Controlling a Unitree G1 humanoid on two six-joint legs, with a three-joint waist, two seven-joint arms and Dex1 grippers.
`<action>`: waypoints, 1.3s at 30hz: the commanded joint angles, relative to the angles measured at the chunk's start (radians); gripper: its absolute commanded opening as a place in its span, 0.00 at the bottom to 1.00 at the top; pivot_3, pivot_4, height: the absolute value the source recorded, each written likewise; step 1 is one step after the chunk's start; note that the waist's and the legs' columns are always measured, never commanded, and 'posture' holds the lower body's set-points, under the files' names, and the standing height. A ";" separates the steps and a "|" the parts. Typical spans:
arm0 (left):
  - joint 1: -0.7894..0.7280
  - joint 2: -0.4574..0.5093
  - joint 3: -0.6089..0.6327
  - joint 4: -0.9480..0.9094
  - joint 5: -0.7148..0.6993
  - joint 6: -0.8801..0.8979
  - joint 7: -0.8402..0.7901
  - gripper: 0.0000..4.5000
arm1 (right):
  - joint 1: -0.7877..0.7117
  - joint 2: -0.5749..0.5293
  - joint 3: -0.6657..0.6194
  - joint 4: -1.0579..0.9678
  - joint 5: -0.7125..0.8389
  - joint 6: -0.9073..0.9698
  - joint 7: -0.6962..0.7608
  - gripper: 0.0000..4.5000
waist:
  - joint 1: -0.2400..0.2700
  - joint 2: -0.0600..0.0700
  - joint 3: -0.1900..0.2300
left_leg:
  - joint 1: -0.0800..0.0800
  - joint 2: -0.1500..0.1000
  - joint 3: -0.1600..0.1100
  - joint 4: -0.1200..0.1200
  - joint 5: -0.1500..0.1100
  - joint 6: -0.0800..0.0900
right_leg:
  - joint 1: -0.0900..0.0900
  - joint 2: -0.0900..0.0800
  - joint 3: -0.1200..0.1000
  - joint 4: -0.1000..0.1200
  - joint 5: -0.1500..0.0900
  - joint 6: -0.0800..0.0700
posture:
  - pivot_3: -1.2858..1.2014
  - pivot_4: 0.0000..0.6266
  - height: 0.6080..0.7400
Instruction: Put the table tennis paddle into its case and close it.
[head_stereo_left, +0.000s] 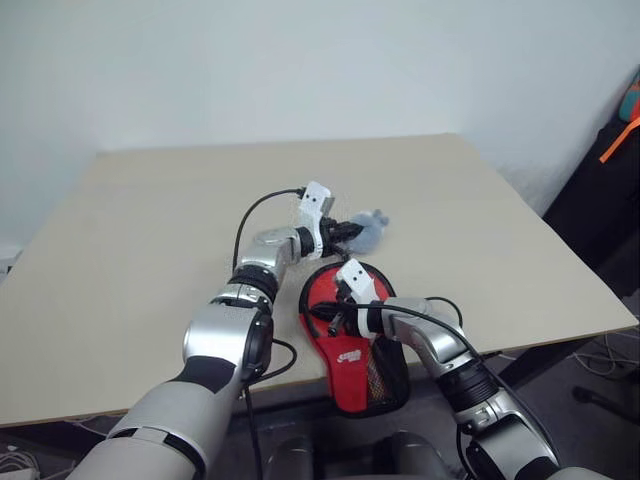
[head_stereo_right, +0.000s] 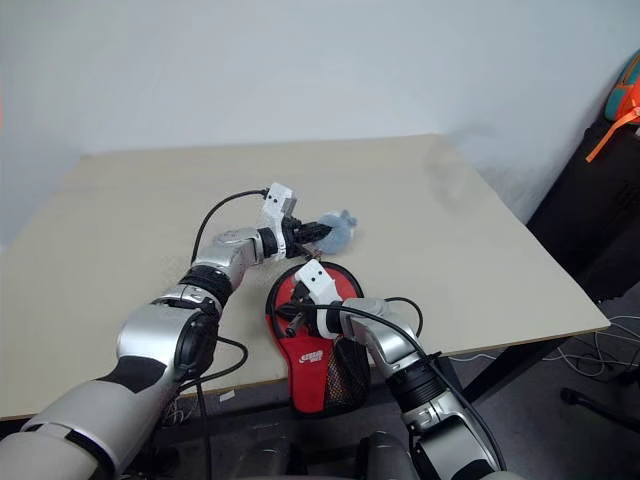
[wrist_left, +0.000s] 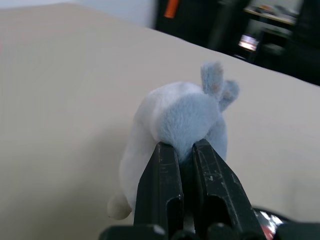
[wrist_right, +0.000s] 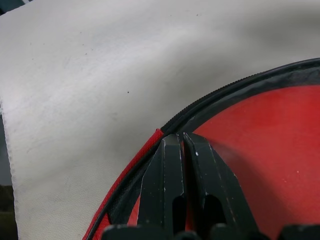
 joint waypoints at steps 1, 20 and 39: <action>-0.006 0.016 -0.035 -0.080 0.001 -0.031 -0.145 0.01 | 0.025 -0.001 0.027 0.024 0.001 0.036 0.002 0.03 | 0.000 0.000 0.000 | 0.000 0.000 0.000 0.000 0.000 0.000 | 0.000 0.000 0.000 0.000 0.000 0.000 | 0.52 0.00 0.74; 0.065 0.095 -0.122 -0.151 0.038 -0.018 -0.310 0.49 | 0.021 -0.001 0.038 0.031 -0.002 0.028 0.009 0.03 | 0.000 0.000 0.000 | 0.000 0.000 0.000 0.000 0.000 0.001 | 0.000 0.000 0.001 0.000 0.000 0.000 | 0.52 0.00 0.74; 0.168 0.375 -0.047 -0.472 -0.077 0.109 -0.405 0.99 | -0.006 -0.002 0.039 0.061 -0.005 0.016 0.032 0.03 | -0.004 0.000 0.000 | 0.002 0.002 0.002 0.000 0.000 0.000 | 0.000 0.002 0.002 0.000 0.000 0.000 | 0.52 0.00 0.74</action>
